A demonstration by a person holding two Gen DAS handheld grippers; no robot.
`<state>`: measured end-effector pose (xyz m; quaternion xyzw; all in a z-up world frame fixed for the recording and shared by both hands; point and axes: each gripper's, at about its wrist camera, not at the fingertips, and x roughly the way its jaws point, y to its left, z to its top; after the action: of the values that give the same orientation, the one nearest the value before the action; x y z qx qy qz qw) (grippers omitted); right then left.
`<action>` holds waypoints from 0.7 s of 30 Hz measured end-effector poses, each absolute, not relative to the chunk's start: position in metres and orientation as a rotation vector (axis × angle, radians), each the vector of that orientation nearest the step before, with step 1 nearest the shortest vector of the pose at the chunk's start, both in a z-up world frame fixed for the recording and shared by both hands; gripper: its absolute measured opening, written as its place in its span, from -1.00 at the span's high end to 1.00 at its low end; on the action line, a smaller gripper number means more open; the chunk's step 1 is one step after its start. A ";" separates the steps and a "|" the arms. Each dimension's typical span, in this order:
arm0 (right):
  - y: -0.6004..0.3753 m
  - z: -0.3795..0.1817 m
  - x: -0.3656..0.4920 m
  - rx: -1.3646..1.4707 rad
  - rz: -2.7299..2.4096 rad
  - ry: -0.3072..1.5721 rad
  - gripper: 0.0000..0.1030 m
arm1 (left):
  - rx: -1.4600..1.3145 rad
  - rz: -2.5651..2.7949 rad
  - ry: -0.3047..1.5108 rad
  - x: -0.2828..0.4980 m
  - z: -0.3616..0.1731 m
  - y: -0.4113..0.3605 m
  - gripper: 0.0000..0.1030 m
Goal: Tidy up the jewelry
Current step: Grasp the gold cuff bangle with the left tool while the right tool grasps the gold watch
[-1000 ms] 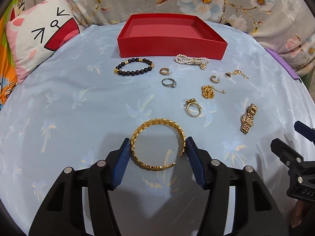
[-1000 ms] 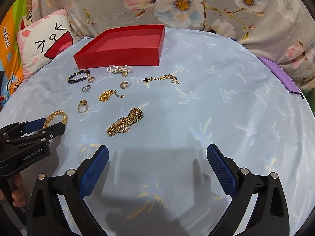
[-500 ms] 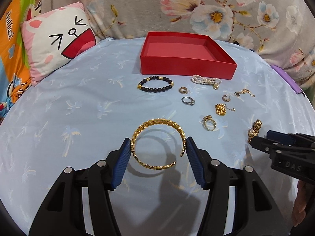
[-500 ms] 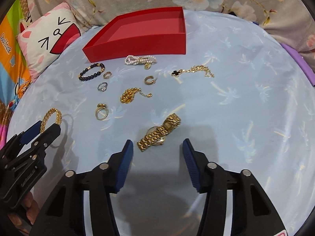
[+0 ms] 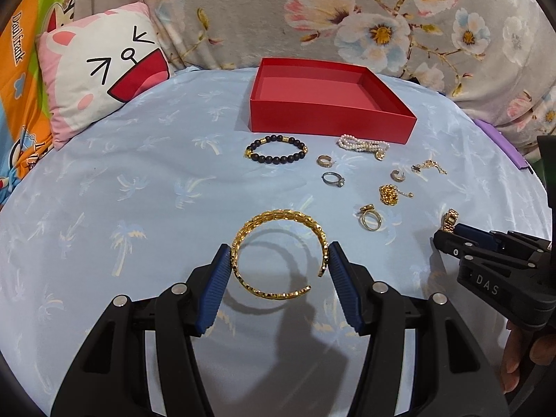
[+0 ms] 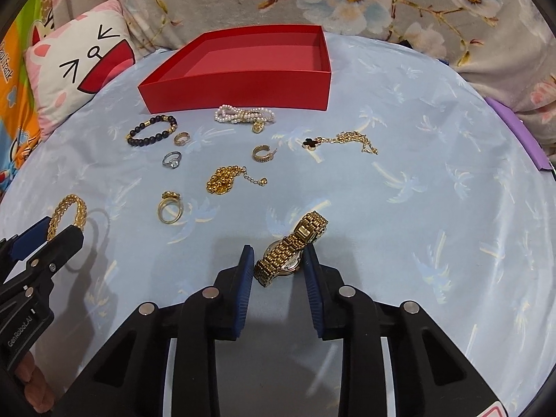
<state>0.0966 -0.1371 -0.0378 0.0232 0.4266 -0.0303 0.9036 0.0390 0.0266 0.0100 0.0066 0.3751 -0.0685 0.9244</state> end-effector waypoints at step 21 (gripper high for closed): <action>-0.134 -0.040 0.080 0.000 -0.042 0.855 0.42 | 0.008 -0.135 0.768 0.038 0.010 0.027 -0.07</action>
<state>0.0798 -0.1336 -0.0399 -0.0001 0.4146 -0.0204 0.9098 0.0381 0.0274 0.0102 0.0039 0.3745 -0.0657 0.9249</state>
